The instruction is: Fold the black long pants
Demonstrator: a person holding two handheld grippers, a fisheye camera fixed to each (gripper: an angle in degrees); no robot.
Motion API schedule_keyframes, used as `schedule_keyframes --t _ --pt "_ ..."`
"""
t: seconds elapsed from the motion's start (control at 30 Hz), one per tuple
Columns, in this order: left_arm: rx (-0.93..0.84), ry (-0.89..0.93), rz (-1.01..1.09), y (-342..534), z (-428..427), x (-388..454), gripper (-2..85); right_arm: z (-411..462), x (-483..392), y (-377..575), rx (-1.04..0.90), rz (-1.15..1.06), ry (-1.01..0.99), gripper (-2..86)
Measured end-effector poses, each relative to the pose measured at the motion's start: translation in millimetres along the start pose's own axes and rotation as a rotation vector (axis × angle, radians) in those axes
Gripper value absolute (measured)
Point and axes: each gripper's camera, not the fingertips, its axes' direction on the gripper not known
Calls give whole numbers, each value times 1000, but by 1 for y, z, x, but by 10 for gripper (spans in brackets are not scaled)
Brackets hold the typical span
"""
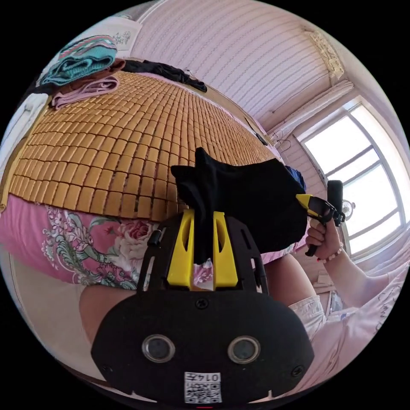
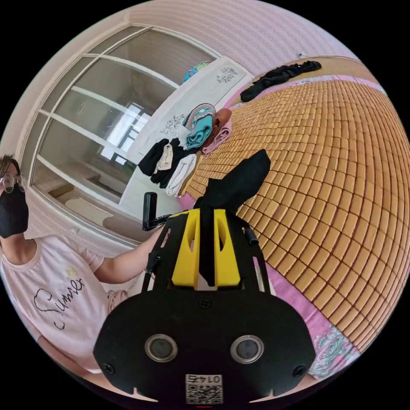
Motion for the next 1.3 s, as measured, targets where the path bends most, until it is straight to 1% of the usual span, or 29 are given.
schedule_keyframes --t 0.03,0.07,0.23,0.3,0.33,0.37,0.4,0.43,0.47,0.5,0.53,0.6,0.67,0.73,0.77,0.8,0.83,0.87,0.9,0.93,0.97,1.03,1.07,1.13,1.17,1.2,1.23,1.27,1.3 --pt "75 -12 -18 7 -24 -4 64 9 -19 -25 -30 -72 -9 50" --pt "113 -23 -25 10 -37 -6 64 14 -29 -37 -42 -106 -15 49" --pt "460 -224 54 7 -162 -1 65 55 -119 -155 -80 -388 -91 47" --pt "558 -289 101 -11 -200 1 66 66 -146 -201 -66 -453 -64 48" --pt "598 -332 117 -31 -222 1 69 75 -161 -235 -50 -466 -12 50" --pt "619 -350 117 -43 -233 0 72 81 -169 -253 -39 -472 18 51" --pt "647 -368 101 -72 -252 -4 78 93 -182 -293 -20 -460 79 53" --pt "641 -382 71 -106 -268 -11 86 106 -196 -332 10 -438 138 57" --pt "638 -392 45 -122 -275 -16 93 115 -201 -351 11 -430 172 60" --pt "631 -428 -3 -148 -286 -26 106 135 -208 -387 -19 -384 249 68" --pt "609 -412 -89 -166 -298 -36 111 156 -207 -414 -80 -314 320 72" --pt "618 -384 -60 -170 -313 -31 110 178 -201 -427 -133 -215 406 74" --pt "633 -430 42 -155 -320 -9 102 189 -192 -416 -145 -183 409 74" --pt "622 -569 195 -115 -309 28 89 195 -177 -371 -247 -204 292 73" --pt "618 -616 221 -103 -304 36 86 194 -176 -355 -289 -219 231 70" --pt "618 -715 259 -74 -290 51 78 189 -181 -314 -392 -285 112 65" --pt "624 -807 299 -43 -273 64 72 180 -191 -262 -489 -364 94 48" --pt "630 -849 309 -28 -265 71 69 173 -198 -233 -530 -409 129 39" --pt "620 -914 337 3 -247 85 65 158 -209 -172 -587 -491 248 26" --pt "577 -950 389 32 -230 102 62 140 -217 -111 -627 -525 413 15" --pt "549 -954 411 45 -222 110 61 131 -219 -81 -648 -537 501 11" --pt "451 -895 439 98 -196 145 56 89 -224 28 -640 -473 815 0" --pt "432 -863 434 110 -191 154 56 78 -225 53 -633 -442 863 -1" --pt "390 -688 402 150 -174 190 55 33 -227 145 -605 -294 997 -4" --pt "390 -641 407 158 -171 200 55 20 -227 164 -581 -232 1031 -4" --pt "399 -557 436 172 -165 221 56 -8 -230 200 -513 -104 1058 -6" --pt "407 -503 489 181 -160 243 56 -35 -235 235 -435 9 1030 -7" --pt "409 -491 517 184 -158 255 57 -48 -239 251 -394 49 1003 -8" --pt "418 -481 574 189 -155 279 58 -70 -248 284 -311 105 948 -9"
